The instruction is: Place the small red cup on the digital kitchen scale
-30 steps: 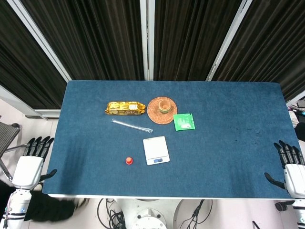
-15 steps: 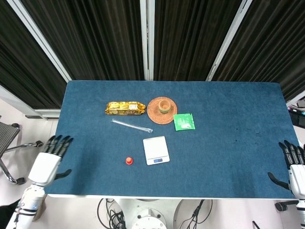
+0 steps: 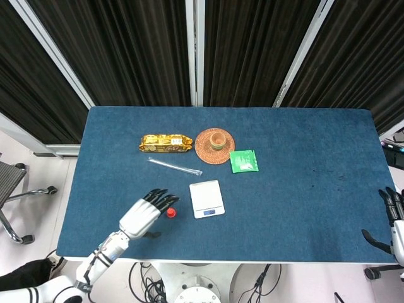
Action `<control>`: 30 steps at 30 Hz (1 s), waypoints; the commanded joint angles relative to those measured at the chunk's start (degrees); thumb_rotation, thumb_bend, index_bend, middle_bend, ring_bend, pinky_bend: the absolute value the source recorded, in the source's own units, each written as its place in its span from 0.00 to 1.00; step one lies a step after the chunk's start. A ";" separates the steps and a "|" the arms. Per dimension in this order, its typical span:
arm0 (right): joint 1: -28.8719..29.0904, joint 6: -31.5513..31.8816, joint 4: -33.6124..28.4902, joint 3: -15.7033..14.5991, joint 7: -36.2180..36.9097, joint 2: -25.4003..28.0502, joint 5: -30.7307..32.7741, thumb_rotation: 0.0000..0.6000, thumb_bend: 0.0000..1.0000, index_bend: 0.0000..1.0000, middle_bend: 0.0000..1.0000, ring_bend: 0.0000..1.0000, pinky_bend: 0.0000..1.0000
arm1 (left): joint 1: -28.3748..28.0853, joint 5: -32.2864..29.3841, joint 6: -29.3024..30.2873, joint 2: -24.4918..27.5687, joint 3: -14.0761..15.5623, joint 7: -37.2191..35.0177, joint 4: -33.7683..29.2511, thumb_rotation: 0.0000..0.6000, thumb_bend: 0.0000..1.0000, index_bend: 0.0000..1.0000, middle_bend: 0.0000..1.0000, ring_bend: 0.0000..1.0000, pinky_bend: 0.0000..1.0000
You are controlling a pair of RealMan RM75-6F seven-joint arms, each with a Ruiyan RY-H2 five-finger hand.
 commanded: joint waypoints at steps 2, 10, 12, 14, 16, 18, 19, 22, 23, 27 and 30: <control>-0.32 0.20 0.39 0.20 0.73 0.29 0.47 1.00 0.11 0.00 0.00 0.00 0.00 | -2.72 -3.71 -2.70 -4.34 -1.34 2.92 3.74 1.00 0.12 0.19 0.22 0.13 0.27; -0.37 -0.86 1.53 0.39 1.91 0.03 1.46 1.00 0.12 0.00 0.00 0.00 0.00 | -4.23 -6.42 -2.59 -9.22 -1.34 3.81 10.17 1.00 0.16 0.26 0.29 0.20 0.36; -0.37 -0.92 1.65 0.44 1.91 -0.03 1.50 1.00 0.12 0.00 0.00 0.00 0.00 | -4.34 -6.80 -2.26 -9.86 -1.21 4.41 11.27 1.00 0.17 0.27 0.30 0.22 0.38; -0.33 -1.08 1.76 0.49 1.96 -0.06 1.58 1.00 0.12 0.00 0.00 0.00 0.00 | -4.55 -7.26 -2.31 -10.02 -0.93 5.18 11.86 1.00 0.17 0.29 0.32 0.23 0.40; -0.26 -1.43 1.89 0.51 2.01 -0.13 1.76 1.00 0.12 0.00 0.00 0.00 0.00 | -4.67 -7.78 -2.25 -10.16 -0.69 6.09 12.30 1.00 0.18 0.31 0.35 0.27 0.45; -0.17 -1.82 2.01 0.52 2.11 -0.23 1.92 1.00 0.12 0.00 0.00 0.00 0.00 | -4.71 -8.36 -2.15 -10.34 -0.58 6.51 12.51 1.00 0.20 0.34 0.38 0.31 0.49; -0.10 -2.05 2.12 0.52 2.16 -0.33 2.00 1.00 0.12 0.00 0.00 0.00 0.00 | -4.74 -8.72 -2.07 -10.43 -0.55 6.58 12.58 1.00 0.21 0.35 0.40 0.33 0.51; 0.09 -2.59 2.40 0.52 2.10 -0.58 2.13 1.00 0.12 0.00 0.00 0.00 0.00 | -4.99 -9.53 -2.14 -10.48 -0.51 6.90 12.82 1.00 0.24 0.39 0.45 0.40 0.57; 0.16 -2.77 2.48 0.56 2.03 -0.61 2.21 1.00 0.12 0.00 0.00 0.00 0.00 | -5.08 -9.80 -2.18 -10.50 -0.52 7.05 12.91 1.00 0.24 0.40 0.46 0.42 0.59; 0.36 -3.16 2.52 0.80 1.91 -0.67 2.54 1.00 0.13 0.00 0.00 0.00 0.00 | -5.54 -11.09 -2.80 -10.57 -0.46 7.18 13.11 1.00 0.27 0.43 0.49 0.47 0.64; 0.47 -3.50 2.49 0.82 1.82 -0.67 2.64 1.00 0.13 0.00 0.00 0.00 0.00 | -5.99 -11.68 -3.20 -10.62 -0.31 7.60 12.91 1.00 0.30 0.46 0.52 0.50 0.66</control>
